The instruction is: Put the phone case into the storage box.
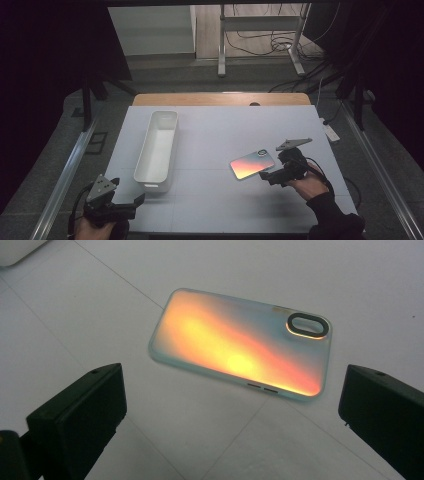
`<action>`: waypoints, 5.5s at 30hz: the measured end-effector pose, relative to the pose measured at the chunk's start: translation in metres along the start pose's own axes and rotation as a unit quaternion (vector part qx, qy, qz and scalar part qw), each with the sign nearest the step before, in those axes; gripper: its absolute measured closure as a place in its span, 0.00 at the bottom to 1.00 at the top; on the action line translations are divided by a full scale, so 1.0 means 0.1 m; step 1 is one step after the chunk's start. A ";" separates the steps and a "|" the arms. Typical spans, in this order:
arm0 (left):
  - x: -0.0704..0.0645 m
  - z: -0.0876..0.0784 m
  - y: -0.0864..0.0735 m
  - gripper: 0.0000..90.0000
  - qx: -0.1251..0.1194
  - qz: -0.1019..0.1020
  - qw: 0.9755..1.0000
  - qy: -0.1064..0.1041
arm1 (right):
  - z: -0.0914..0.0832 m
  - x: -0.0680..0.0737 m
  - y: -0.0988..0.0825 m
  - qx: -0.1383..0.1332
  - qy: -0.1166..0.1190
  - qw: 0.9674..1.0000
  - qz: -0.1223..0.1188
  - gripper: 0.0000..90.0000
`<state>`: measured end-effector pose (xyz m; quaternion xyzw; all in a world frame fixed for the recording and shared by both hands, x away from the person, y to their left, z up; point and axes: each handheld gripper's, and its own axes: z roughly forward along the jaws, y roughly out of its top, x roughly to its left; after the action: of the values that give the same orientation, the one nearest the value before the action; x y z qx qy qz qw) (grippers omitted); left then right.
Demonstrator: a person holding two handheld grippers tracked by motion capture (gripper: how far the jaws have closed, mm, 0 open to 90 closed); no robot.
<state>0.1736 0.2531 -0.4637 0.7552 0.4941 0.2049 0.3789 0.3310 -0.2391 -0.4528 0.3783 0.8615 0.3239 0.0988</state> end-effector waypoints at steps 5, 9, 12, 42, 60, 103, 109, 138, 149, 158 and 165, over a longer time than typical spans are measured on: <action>0.00 0.00 0.00 0.02 0.001 0.000 1.000 0.000 | 0.07 0.01 0.05 0.010 -0.001 1.000 -0.005 0.00; 0.00 0.00 0.00 0.02 0.000 -0.001 1.000 0.000 | 0.13 0.02 0.10 0.015 -0.001 1.000 -0.009 0.00; 0.00 0.00 0.00 0.02 0.000 -0.001 1.000 0.000 | 0.17 0.02 0.11 0.017 -0.002 1.000 -0.011 0.00; 0.00 0.00 0.00 0.02 0.001 -0.002 1.000 -0.001 | 0.57 0.06 0.36 0.042 -0.007 0.998 -0.041 0.00; 0.00 0.00 0.00 0.02 0.001 0.000 1.000 -0.001 | 0.70 0.09 0.42 0.087 0.002 0.995 -0.043 0.52; 0.00 0.00 0.00 0.02 0.002 0.004 1.000 -0.005 | 1.23 0.25 0.73 0.083 0.024 0.995 -0.057 0.99; 0.00 0.00 0.00 0.02 0.002 0.004 1.000 -0.006 | 1.28 0.26 0.75 0.081 0.026 0.995 -0.055 0.99; 0.01 0.00 0.00 0.03 0.001 0.005 1.000 -0.009 | 1.14 0.36 0.52 0.108 0.037 0.991 -0.063 0.99; 0.01 0.00 0.00 0.03 -0.001 0.005 1.000 -0.009 | 1.01 0.37 0.38 0.113 0.036 0.991 -0.064 0.99; 0.00 0.00 0.00 0.03 -0.001 0.006 1.000 -0.009 | 0.95 0.34 0.28 0.120 0.033 0.990 -0.059 0.99; 0.00 0.00 0.00 0.03 -0.001 0.007 1.000 -0.009 | 0.87 0.30 0.19 0.120 0.036 0.991 -0.048 0.99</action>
<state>0.1732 0.2535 -0.4638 0.7599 0.4855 0.2011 0.3826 0.3575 -0.1658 -0.5050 0.3334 0.9145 0.2263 0.0371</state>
